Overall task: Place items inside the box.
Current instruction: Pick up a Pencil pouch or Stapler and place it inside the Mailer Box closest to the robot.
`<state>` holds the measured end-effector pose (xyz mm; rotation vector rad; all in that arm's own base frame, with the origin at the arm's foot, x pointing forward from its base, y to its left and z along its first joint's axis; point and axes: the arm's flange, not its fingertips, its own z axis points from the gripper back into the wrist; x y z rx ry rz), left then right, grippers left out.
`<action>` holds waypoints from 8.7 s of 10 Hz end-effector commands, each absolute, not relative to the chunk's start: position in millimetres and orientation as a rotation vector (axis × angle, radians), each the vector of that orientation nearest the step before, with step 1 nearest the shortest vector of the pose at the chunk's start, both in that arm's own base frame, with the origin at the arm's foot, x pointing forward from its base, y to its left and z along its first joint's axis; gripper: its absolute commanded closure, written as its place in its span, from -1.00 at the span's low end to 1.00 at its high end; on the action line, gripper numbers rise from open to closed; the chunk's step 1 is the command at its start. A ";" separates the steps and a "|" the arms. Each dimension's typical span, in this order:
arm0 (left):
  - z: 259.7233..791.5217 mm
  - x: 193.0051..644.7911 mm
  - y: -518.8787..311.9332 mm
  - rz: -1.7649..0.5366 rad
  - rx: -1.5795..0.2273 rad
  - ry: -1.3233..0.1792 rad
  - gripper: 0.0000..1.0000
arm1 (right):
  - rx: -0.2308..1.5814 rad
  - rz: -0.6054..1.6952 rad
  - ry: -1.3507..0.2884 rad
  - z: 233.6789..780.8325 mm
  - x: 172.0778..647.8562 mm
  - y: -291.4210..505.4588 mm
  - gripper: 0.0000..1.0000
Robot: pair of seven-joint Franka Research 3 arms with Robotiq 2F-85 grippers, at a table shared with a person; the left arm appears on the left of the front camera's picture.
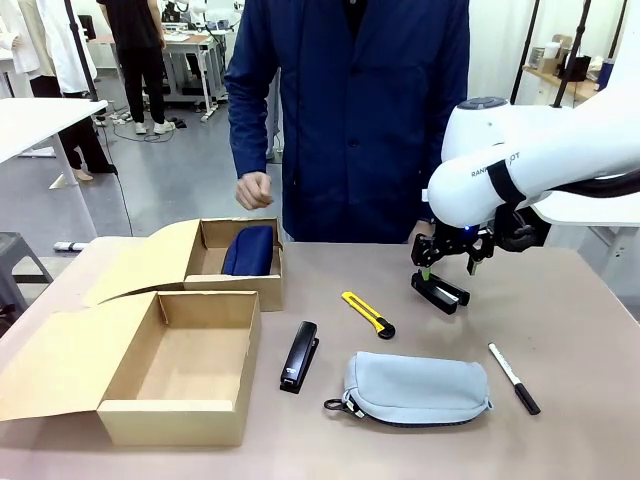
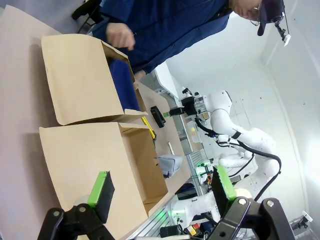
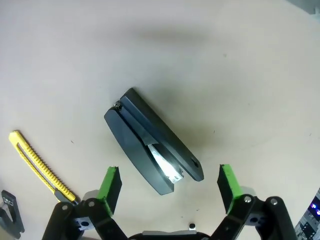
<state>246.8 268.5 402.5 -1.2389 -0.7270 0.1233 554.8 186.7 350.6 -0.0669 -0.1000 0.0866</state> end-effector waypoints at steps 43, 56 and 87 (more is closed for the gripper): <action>404.0 247.5 267.9 0.105 -1.251 -0.761 -1.00 | 0.548 -0.213 0.069 467.0 295.2 83.6 0.17; 404.0 247.5 267.9 0.105 -1.251 -0.761 -1.00 | 0.683 0.231 0.086 461.8 259.6 419.1 0.17; 404.0 247.5 267.9 0.105 -1.251 -0.761 -1.00 | 0.860 0.058 0.030 495.3 324.0 298.6 -1.00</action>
